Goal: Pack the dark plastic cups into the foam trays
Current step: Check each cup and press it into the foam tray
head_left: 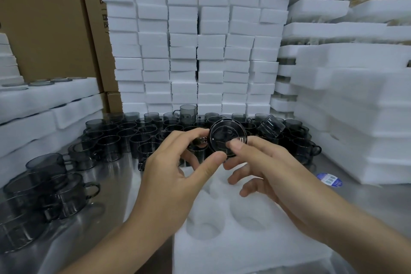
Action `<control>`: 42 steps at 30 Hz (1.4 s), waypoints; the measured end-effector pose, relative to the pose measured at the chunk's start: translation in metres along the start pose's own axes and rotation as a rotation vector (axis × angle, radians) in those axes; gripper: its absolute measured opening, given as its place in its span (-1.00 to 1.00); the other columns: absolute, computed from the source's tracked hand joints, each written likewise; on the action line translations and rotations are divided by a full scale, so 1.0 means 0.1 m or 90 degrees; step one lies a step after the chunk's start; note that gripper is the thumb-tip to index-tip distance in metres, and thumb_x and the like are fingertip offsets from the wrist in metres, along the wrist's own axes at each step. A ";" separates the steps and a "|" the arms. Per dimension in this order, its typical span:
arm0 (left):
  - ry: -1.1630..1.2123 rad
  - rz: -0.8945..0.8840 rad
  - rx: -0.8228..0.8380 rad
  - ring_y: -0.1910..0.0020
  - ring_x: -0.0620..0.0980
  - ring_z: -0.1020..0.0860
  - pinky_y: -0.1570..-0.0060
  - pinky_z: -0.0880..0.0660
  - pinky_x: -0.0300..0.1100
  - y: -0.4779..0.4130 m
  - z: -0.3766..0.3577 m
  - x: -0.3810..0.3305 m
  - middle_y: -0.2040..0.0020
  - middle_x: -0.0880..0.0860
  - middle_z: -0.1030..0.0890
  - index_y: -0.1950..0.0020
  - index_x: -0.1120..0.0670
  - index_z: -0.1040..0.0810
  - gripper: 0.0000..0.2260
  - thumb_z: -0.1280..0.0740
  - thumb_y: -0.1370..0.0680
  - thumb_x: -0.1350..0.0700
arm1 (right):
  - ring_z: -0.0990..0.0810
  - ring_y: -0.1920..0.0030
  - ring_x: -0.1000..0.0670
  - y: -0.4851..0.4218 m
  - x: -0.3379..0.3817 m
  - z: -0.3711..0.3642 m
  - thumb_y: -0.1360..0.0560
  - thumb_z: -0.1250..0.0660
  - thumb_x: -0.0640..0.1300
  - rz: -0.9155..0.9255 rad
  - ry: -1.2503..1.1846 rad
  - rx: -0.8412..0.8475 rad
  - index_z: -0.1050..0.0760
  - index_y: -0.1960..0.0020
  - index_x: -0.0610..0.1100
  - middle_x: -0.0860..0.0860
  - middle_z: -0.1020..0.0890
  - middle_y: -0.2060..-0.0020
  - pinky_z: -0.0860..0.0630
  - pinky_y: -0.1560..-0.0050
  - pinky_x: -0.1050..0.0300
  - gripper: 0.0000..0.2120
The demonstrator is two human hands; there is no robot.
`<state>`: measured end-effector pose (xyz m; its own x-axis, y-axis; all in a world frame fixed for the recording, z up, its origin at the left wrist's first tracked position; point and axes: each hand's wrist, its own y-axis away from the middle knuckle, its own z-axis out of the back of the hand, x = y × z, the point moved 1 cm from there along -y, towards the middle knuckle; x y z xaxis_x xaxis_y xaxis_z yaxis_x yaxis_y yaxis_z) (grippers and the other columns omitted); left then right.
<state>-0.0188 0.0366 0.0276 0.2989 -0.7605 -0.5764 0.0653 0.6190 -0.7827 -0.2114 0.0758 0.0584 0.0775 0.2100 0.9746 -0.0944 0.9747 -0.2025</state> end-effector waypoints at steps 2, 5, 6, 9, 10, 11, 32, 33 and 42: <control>-0.009 -0.004 0.008 0.07 -0.09 -0.66 0.32 -0.45 -0.39 -0.01 -0.01 0.00 -0.14 -0.22 -0.60 -0.28 -0.36 -0.58 -0.64 -0.44 -0.50 -0.31 | -0.77 -0.02 0.00 0.01 -0.01 0.01 -0.55 -0.48 0.16 -0.004 0.010 0.014 -0.68 -0.17 0.03 -0.01 -0.76 -0.04 -0.63 0.14 0.17 -0.72; -0.043 -0.011 0.030 0.06 -0.04 -0.66 0.32 -0.47 -0.35 -0.01 -0.01 -0.01 -0.17 -0.19 -0.59 -0.38 -0.26 -0.60 -0.55 -0.47 -0.49 -0.25 | -0.75 -0.14 0.01 0.01 0.00 0.02 -0.61 -0.43 -0.04 -0.006 0.010 0.033 -0.65 -0.24 0.04 0.01 -0.76 -0.10 -0.64 0.12 0.15 -0.79; -0.055 -0.014 0.037 0.04 -0.02 -0.66 0.31 -0.48 -0.34 -0.01 0.00 -0.01 -0.17 -0.18 -0.59 -0.40 -0.25 -0.59 -0.53 -0.47 -0.49 -0.24 | -0.74 -0.16 0.03 0.01 0.00 0.02 -0.62 -0.42 -0.09 0.004 0.018 0.034 -0.66 -0.25 0.05 0.03 -0.76 -0.10 -0.63 0.12 0.15 -0.78; -0.080 -0.017 0.049 -0.14 -0.02 -0.64 0.27 -0.58 -0.19 0.00 0.01 -0.01 -0.22 -0.21 -0.60 -0.42 -0.29 -0.55 -0.53 -0.50 -0.51 -0.19 | -0.73 -0.14 0.08 0.03 0.00 0.02 -0.58 -0.47 -0.14 0.084 0.079 -0.018 -0.63 -0.27 0.13 0.12 -0.76 -0.11 -0.63 0.12 0.14 -0.69; -0.079 -0.013 0.051 -0.20 -0.03 -0.62 0.27 -0.60 -0.12 0.00 0.01 -0.01 -0.24 -0.22 -0.60 -0.42 -0.30 -0.54 -0.53 -0.51 -0.51 -0.17 | -0.72 -0.11 0.08 0.04 0.00 0.02 -0.56 -0.49 -0.13 0.120 0.115 -0.046 -0.62 -0.27 0.16 0.15 -0.75 -0.11 -0.62 0.12 0.15 -0.66; -0.075 -0.009 0.051 -0.24 -0.04 -0.61 0.25 -0.62 -0.08 0.00 0.01 -0.02 -0.27 -0.23 -0.61 -0.41 -0.30 -0.53 -0.53 -0.51 -0.51 -0.16 | -0.71 -0.09 0.09 0.05 0.00 0.01 -0.54 -0.52 -0.12 0.153 0.151 -0.074 -0.61 -0.26 0.19 0.18 -0.74 -0.11 -0.62 0.11 0.16 -0.64; 0.102 0.095 0.063 -0.07 -0.06 -0.68 0.23 -0.54 -0.19 0.00 0.01 -0.09 -0.13 -0.15 -0.73 -0.35 -0.18 -0.58 -0.49 -0.48 -0.44 -0.29 | -0.67 -0.15 0.14 0.07 0.01 0.02 -0.46 -0.43 0.15 0.222 0.217 -0.062 -0.57 -0.28 0.30 0.18 -0.72 -0.06 -0.58 -0.11 0.17 -0.62; 0.105 0.100 0.069 -0.07 -0.06 -0.69 0.21 -0.54 -0.18 0.00 0.02 -0.09 -0.13 -0.15 -0.73 -0.35 -0.17 -0.57 -0.49 -0.47 -0.44 -0.30 | -0.68 -0.10 0.13 0.07 0.01 0.01 -0.46 -0.43 0.13 0.228 0.208 -0.062 -0.59 -0.23 0.31 0.19 -0.72 -0.02 -0.60 -0.05 0.20 -0.66; 0.070 0.091 0.122 -0.08 -0.05 -0.68 0.27 -0.51 -0.29 -0.01 0.02 -0.05 -0.22 -0.16 -0.67 -0.51 -0.39 -0.40 -0.40 -0.46 -0.49 -0.34 | -0.67 -0.03 0.05 0.09 0.00 0.00 -0.45 -0.55 0.06 0.289 0.257 -0.153 -0.58 -0.29 0.22 0.17 -0.67 -0.13 -0.61 0.02 0.14 -0.58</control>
<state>-0.0187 0.0401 0.0314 0.2129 -0.6731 -0.7083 0.2116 0.7394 -0.6391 -0.2119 0.0844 0.0569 0.4528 0.5714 0.6844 0.0157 0.7624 -0.6469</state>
